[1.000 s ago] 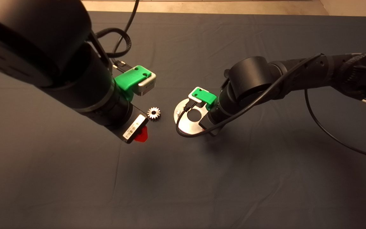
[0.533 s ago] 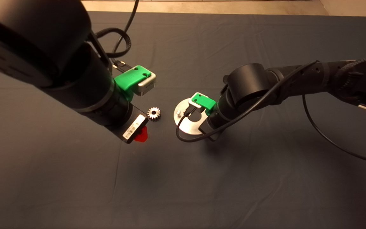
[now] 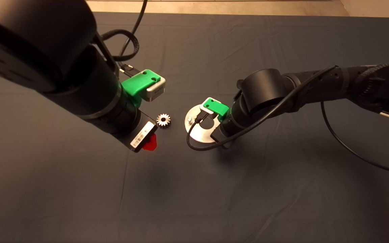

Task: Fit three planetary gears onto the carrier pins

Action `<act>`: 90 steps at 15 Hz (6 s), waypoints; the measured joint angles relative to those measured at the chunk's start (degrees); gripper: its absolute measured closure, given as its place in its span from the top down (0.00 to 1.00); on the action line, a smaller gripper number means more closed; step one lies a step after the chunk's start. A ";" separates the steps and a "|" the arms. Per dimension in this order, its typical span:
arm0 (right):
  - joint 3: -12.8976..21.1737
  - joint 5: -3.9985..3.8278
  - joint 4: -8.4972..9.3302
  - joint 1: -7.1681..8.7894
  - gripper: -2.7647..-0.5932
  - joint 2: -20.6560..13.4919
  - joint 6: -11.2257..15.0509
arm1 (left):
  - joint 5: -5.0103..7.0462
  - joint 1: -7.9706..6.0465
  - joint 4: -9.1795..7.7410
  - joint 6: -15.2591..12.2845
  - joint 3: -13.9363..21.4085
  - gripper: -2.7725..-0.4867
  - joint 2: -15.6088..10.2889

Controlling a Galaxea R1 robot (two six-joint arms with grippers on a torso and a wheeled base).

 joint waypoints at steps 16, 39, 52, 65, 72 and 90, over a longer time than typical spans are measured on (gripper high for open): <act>0.00 -0.05 -6.06 -0.79 0.20 0.11 -0.17 | 0.00 0.00 0.00 0.00 0.09 0.74 -0.02; 0.00 0.24 -6.54 -1.87 0.20 -0.26 -1.05 | 0.00 0.00 0.00 0.00 0.09 0.74 -0.99; 0.17 0.75 -6.45 -1.87 0.20 -1.07 -2.15 | 0.00 0.00 0.00 0.02 0.11 0.74 -2.06; 0.28 0.80 -5.58 -1.93 0.20 -1.51 -2.99 | 0.00 0.00 0.00 0.02 0.09 0.74 -2.26; 0.28 0.78 -5.53 -1.93 0.20 -1.51 -3.17 | 0.00 0.00 0.00 0.02 0.09 0.74 -2.26; 0.28 0.39 -5.53 -1.90 0.35 -1.44 -3.17 | 0.00 0.00 0.00 0.02 0.09 0.74 -2.26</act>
